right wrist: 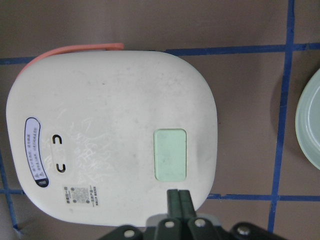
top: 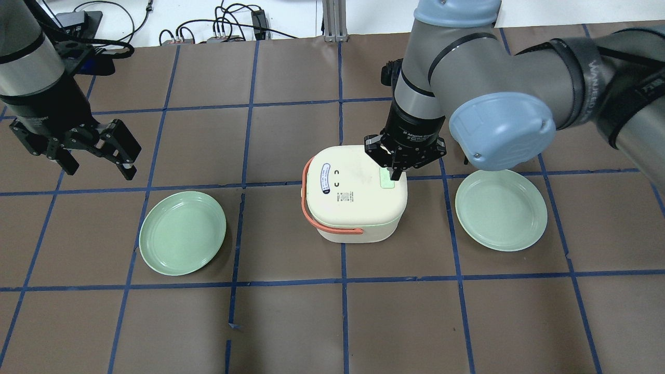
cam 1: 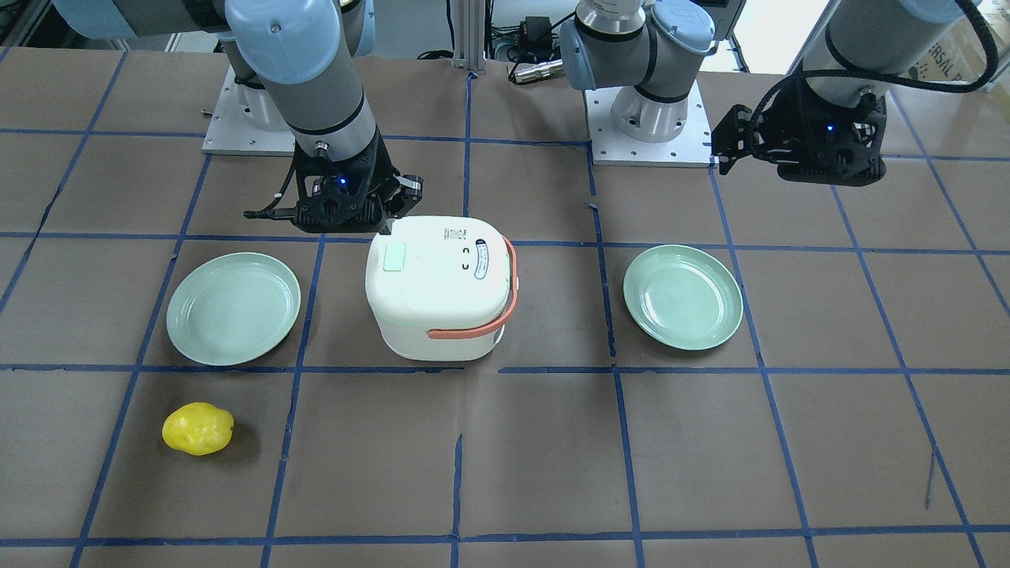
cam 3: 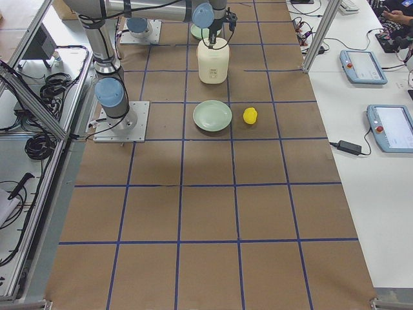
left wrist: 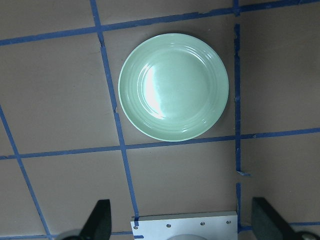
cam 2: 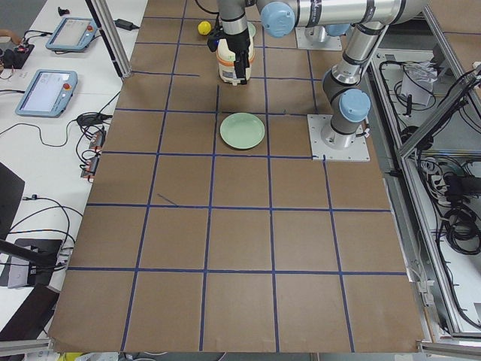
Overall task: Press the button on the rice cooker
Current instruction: 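Press the green lid button down with the closed right gripper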
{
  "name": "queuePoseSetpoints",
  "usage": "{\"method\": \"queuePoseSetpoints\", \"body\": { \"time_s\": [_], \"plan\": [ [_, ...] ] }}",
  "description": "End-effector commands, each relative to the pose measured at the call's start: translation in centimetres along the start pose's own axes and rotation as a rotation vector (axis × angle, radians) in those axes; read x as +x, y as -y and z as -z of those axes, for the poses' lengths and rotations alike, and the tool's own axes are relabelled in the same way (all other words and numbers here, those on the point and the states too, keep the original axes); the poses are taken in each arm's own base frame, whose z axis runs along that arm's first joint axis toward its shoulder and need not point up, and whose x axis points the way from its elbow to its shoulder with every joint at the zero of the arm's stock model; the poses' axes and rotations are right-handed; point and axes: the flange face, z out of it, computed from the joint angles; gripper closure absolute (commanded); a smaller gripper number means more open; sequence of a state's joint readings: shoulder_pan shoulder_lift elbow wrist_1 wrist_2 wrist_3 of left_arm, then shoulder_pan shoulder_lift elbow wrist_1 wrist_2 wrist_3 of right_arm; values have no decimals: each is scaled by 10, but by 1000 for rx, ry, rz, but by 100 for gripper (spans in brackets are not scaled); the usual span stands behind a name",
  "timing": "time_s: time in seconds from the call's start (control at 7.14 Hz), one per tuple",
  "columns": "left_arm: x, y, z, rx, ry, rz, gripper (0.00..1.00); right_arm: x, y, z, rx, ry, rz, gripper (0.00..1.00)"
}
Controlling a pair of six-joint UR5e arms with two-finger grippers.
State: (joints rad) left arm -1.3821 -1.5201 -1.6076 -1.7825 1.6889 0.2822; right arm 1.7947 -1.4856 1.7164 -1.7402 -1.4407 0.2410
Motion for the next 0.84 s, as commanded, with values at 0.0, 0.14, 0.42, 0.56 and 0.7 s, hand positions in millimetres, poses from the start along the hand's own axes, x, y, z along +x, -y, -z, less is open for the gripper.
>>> {"method": "queuePoseSetpoints", "body": {
  "time_s": [0.0, 0.14, 0.42, 0.56, 0.7],
  "plan": [
    [0, 0, 0, 0, 0, 0, 0, 0, 6, -11, 42, 9, 6, 91],
    [0, 0, 0, 0, 0, 0, 0, 0, 7, -13, 39, 8, 5, 91],
    [0, 0, 0, 0, 0, 0, 0, 1, 10, -24, 27, 7, 4, 91],
    [0, 0, 0, 0, 0, 0, 0, 0, 12, -26, 25, 6, 5, 91],
    [0, 0, 0, 0, 0, 0, 0, 0, 15, -28, 35, 9, 7, 91]
  ]
}}
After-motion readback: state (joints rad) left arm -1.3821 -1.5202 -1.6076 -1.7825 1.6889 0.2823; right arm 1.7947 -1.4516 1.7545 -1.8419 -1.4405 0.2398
